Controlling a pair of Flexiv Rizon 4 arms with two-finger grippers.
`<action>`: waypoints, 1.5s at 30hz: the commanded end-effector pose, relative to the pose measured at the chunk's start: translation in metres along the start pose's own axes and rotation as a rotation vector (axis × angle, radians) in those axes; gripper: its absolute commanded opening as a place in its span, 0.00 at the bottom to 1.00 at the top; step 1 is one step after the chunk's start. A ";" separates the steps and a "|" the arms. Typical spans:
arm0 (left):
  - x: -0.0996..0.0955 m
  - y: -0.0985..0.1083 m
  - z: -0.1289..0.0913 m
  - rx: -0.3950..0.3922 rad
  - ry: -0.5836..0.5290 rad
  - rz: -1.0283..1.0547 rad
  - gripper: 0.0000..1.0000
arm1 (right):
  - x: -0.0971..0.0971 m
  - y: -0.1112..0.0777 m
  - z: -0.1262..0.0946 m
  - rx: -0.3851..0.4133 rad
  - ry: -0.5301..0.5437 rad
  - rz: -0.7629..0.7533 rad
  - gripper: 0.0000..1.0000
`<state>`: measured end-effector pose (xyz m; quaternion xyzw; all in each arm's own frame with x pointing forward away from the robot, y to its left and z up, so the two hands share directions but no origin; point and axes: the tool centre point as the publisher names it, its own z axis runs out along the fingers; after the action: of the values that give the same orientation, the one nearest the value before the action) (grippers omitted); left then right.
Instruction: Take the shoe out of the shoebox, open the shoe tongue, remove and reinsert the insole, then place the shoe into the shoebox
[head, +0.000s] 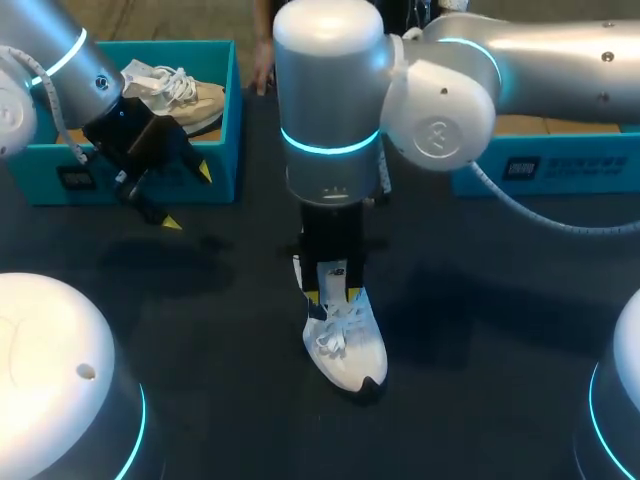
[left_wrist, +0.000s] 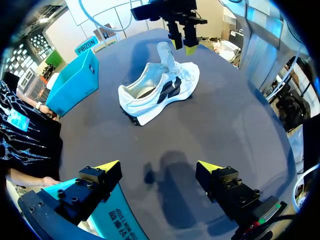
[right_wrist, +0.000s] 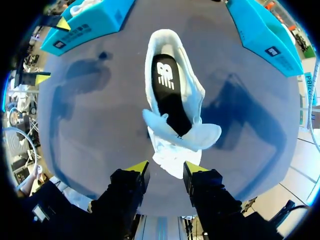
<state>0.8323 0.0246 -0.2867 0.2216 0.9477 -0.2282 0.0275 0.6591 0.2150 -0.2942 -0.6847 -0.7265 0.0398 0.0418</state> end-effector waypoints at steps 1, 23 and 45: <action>0.002 0.000 0.000 -0.001 -0.002 0.001 1.00 | -0.007 0.008 0.018 0.016 0.013 0.001 0.45; 0.002 0.000 0.000 -0.001 -0.002 0.001 1.00 | -0.018 0.045 0.021 0.007 -0.008 -0.097 0.37; 0.002 0.000 0.000 -0.001 -0.002 0.001 1.00 | -0.013 0.060 0.027 0.021 -0.038 -0.155 0.41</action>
<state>0.8323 0.0247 -0.2867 0.2215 0.9477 -0.2283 0.0275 0.7117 0.2039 -0.3204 -0.6262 -0.7770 0.0544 0.0327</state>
